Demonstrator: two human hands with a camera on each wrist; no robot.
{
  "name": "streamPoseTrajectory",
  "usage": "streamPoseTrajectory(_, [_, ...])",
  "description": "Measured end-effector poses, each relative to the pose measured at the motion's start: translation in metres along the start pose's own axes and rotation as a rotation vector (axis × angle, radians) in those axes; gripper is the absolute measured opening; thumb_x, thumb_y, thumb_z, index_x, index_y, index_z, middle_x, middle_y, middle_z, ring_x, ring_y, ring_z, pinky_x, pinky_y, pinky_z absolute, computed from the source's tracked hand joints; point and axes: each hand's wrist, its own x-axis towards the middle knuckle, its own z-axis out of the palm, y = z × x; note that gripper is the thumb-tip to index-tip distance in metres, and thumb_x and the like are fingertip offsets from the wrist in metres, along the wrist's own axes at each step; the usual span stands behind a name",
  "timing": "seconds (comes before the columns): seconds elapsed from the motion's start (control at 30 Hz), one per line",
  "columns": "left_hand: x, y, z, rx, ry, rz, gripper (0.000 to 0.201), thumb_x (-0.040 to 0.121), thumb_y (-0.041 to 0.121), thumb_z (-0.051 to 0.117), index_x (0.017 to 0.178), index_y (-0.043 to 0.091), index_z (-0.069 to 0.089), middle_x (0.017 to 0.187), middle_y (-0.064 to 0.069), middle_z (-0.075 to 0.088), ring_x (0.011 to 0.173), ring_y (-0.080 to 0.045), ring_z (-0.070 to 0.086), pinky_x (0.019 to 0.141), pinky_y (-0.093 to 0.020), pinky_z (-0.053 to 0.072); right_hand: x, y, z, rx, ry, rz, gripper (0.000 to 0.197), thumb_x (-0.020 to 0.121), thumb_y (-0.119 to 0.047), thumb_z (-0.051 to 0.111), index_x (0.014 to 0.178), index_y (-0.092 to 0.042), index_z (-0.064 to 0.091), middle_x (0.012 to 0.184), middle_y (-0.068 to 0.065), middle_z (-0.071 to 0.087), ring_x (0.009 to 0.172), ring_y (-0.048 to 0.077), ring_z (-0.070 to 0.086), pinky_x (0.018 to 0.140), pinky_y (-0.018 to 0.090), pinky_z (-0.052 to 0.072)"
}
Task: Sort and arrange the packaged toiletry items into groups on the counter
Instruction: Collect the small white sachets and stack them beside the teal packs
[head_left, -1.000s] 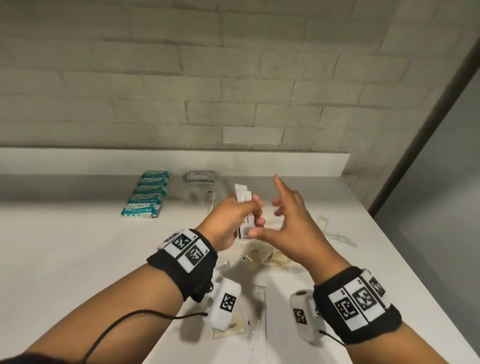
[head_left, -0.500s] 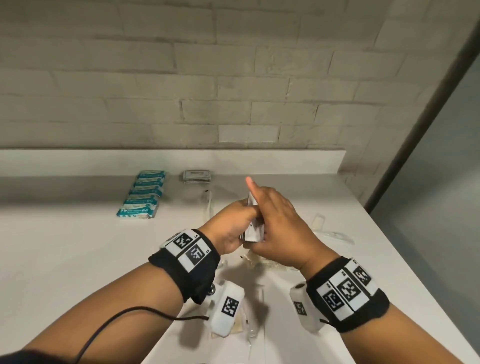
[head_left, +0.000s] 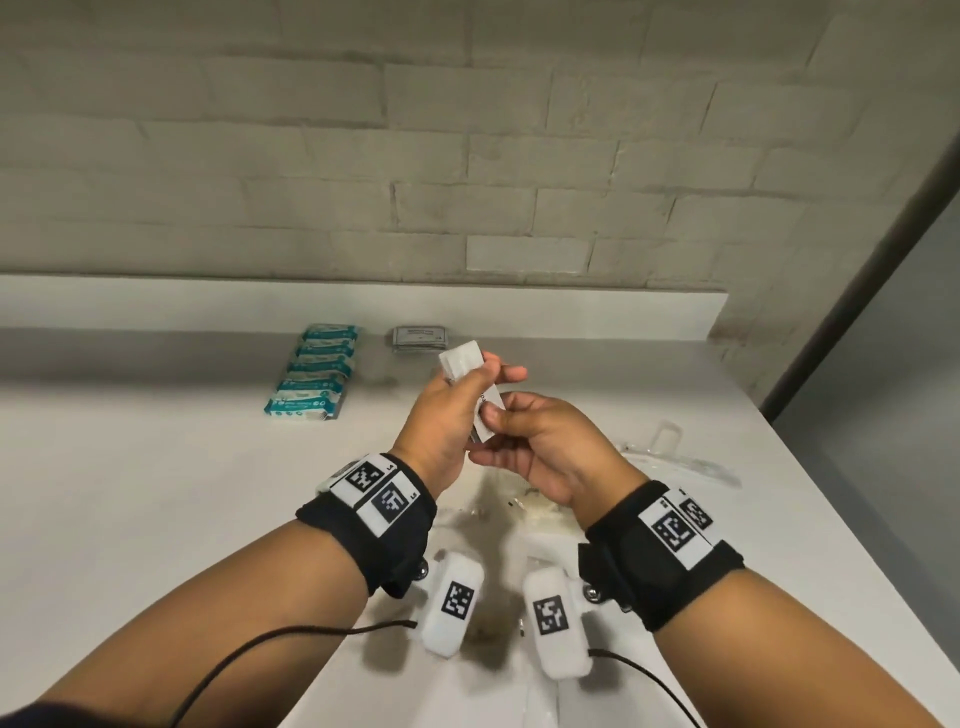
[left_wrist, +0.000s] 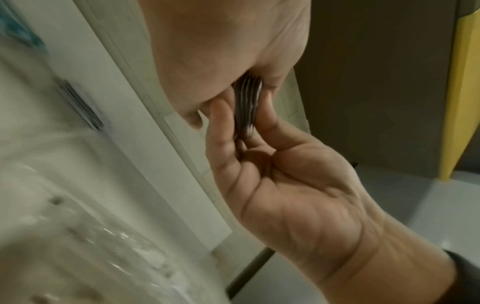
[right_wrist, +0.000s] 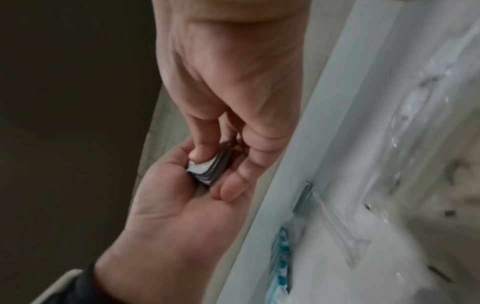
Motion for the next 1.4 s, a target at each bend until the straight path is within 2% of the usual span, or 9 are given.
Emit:
streamPoseTrajectory(0.23, [0.030, 0.018, -0.084, 0.267, 0.245, 0.009, 0.046, 0.091, 0.009, 0.061, 0.133, 0.010, 0.044, 0.120, -0.003, 0.054, 0.109, -0.018, 0.053, 0.090, -0.029, 0.041, 0.065, 0.026, 0.022, -0.174, 0.016, 0.261, 0.008, 0.088, 0.003, 0.061, 0.081, -0.001, 0.060, 0.077, 0.014, 0.065, 0.062, 0.021, 0.068, 0.051, 0.024, 0.057])
streamPoseTrajectory(0.33, [0.051, 0.030, -0.111, 0.465, 0.284, 0.022, 0.050, 0.090, 0.013, 0.061, 0.137, 0.011, 0.044, 0.132, -0.004, 0.054, 0.116, -0.019, 0.053, 0.094, -0.030, 0.041, 0.099, 0.043, 0.045, -0.252, 0.058, 0.314, 0.016, 0.083, 0.010, 0.064, 0.072, -0.002, 0.060, 0.077, 0.012, 0.060, 0.072, 0.025, 0.061, 0.072, 0.035, 0.056])
streamPoseTrajectory(0.47, [0.080, 0.032, -0.124, 0.900, 0.140, -0.077, 0.057, 0.087, 0.005, 0.058, 0.141, 0.016, 0.043, 0.140, -0.003, 0.049, 0.112, -0.017, 0.051, 0.083, -0.027, 0.044, 0.147, 0.056, 0.064, -0.636, 0.098, 0.309, 0.017, 0.087, -0.009, 0.063, 0.070, -0.007, 0.061, 0.080, 0.015, 0.062, 0.072, 0.024, 0.052, 0.068, 0.033, 0.041])
streamPoseTrajectory(0.57, [0.098, 0.029, -0.123, 1.131, 0.021, -0.112, 0.065, 0.082, 0.007, 0.066, 0.142, 0.014, 0.041, 0.144, -0.006, 0.045, 0.124, -0.024, 0.049, 0.100, -0.028, 0.042, 0.178, 0.044, 0.048, -0.908, 0.174, 0.266, 0.032, 0.092, -0.030, 0.058, 0.066, -0.011, 0.054, 0.093, 0.014, 0.065, 0.078, 0.022, 0.054, 0.072, 0.026, 0.040])
streamPoseTrajectory(0.73, [0.131, 0.019, -0.116, 1.381, -0.119, -0.121, 0.058, 0.086, 0.008, 0.062, 0.140, 0.011, 0.043, 0.139, -0.010, 0.046, 0.120, -0.029, 0.053, 0.092, -0.026, 0.046, 0.197, -0.002, -0.010, -1.187, 0.198, 0.321, 0.021, 0.088, -0.025, 0.065, 0.072, -0.011, 0.062, 0.068, 0.004, 0.065, 0.054, 0.012, 0.057, 0.053, 0.022, 0.042])
streamPoseTrajectory(0.93, [0.174, -0.004, -0.115, 1.638, -0.290, -0.072, 0.078, 0.077, 0.037, 0.075, 0.143, 0.017, 0.039, 0.147, -0.006, 0.043, 0.132, -0.027, 0.045, 0.107, -0.034, 0.037, 0.235, 0.002, -0.033, -1.165, 0.093, 0.474, 0.016, 0.083, -0.013, 0.071, 0.086, 0.001, 0.065, 0.068, 0.012, 0.062, 0.070, 0.024, 0.058, 0.083, 0.036, 0.055])
streamPoseTrajectory(1.13, [0.194, -0.016, -0.125, 1.725, -0.386, -0.038, 0.023, 0.080, 0.033, 0.068, 0.099, 0.020, 0.065, 0.102, 0.001, 0.067, 0.086, -0.019, 0.063, 0.066, -0.021, 0.042, 0.264, 0.007, -0.019, -1.266, -0.081, 0.350, 0.032, 0.084, -0.031, 0.071, 0.087, 0.001, 0.070, 0.062, 0.009, 0.067, 0.060, 0.021, 0.066, 0.073, 0.033, 0.060])
streamPoseTrajectory(1.3, [0.210, -0.016, -0.132, 1.750, -0.398, -0.087, 0.028, 0.081, 0.029, 0.068, 0.104, 0.015, 0.065, 0.103, -0.004, 0.066, 0.094, -0.024, 0.063, 0.077, -0.029, 0.049, 0.261, 0.000, -0.006, -1.703, -0.229, 0.137, 0.036, 0.075, -0.033, 0.077, 0.100, -0.009, 0.070, 0.094, 0.007, 0.067, 0.082, 0.023, 0.065, 0.073, 0.029, 0.053])
streamPoseTrajectory(1.4, [0.214, -0.018, -0.133, 1.735, -0.402, -0.050, 0.016, 0.073, 0.034, 0.070, 0.075, 0.021, 0.061, 0.080, -0.003, 0.066, 0.075, -0.025, 0.065, 0.064, -0.027, 0.049, 0.262, 0.007, -0.004, -1.836, -0.231, 0.097, 0.030, 0.076, -0.021, 0.071, 0.099, -0.002, 0.071, 0.095, 0.013, 0.069, 0.089, 0.026, 0.066, 0.057, 0.025, 0.044])
